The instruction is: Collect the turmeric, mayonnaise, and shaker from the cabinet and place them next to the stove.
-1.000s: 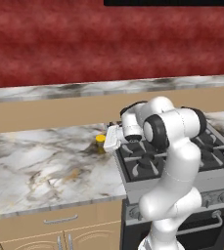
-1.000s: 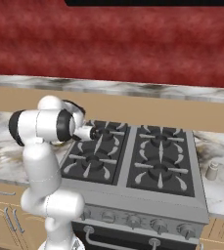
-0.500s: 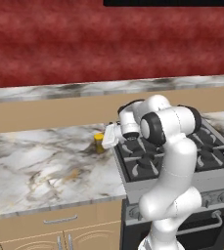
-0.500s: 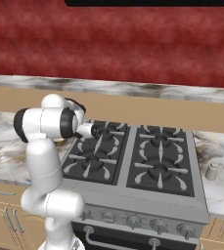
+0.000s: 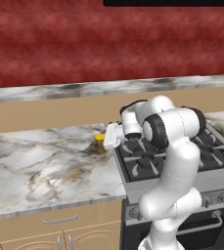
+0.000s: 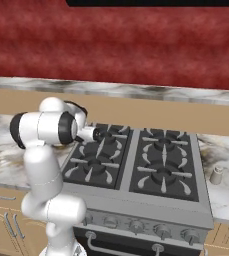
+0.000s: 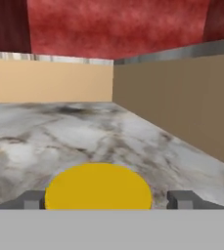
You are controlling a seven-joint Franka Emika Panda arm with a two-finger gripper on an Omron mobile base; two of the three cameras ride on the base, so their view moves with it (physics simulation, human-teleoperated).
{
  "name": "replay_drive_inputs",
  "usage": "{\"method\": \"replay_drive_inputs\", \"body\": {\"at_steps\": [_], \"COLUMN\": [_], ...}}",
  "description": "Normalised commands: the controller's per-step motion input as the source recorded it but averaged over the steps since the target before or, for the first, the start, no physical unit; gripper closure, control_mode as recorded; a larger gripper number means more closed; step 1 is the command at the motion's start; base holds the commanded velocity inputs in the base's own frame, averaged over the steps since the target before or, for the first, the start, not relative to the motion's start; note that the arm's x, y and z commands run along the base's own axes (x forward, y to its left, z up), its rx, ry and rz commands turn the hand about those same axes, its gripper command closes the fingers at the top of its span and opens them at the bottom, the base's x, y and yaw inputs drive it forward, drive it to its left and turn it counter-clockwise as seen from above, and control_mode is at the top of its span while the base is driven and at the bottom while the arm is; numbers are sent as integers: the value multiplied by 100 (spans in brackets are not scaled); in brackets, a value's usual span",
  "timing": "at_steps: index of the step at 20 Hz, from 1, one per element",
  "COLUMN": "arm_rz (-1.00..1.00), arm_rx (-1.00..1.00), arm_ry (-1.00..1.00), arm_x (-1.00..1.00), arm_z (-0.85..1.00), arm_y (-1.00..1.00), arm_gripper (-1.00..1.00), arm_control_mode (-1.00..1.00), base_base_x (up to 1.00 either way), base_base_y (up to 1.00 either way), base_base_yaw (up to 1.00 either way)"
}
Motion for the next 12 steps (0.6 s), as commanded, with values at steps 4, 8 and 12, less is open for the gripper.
{"method": "replay_drive_inputs", "body": {"at_steps": [4, 8, 12], "arm_rz": [0, 0, 0], "arm_rx": [0, -2, -2], "arm_ry": [-4, 0, 0], "arm_x": [-25, -1, 0], "arm_z": [31, 39, 51], "arm_y": [0, 0, 0], "arm_gripper": [-100, -100, -100], "arm_control_mode": [-100, -100, -100], "base_base_x": [0, 0, 0], "base_base_y": [0, 0, 0], "base_base_yaw": [0, 0, 0]}}
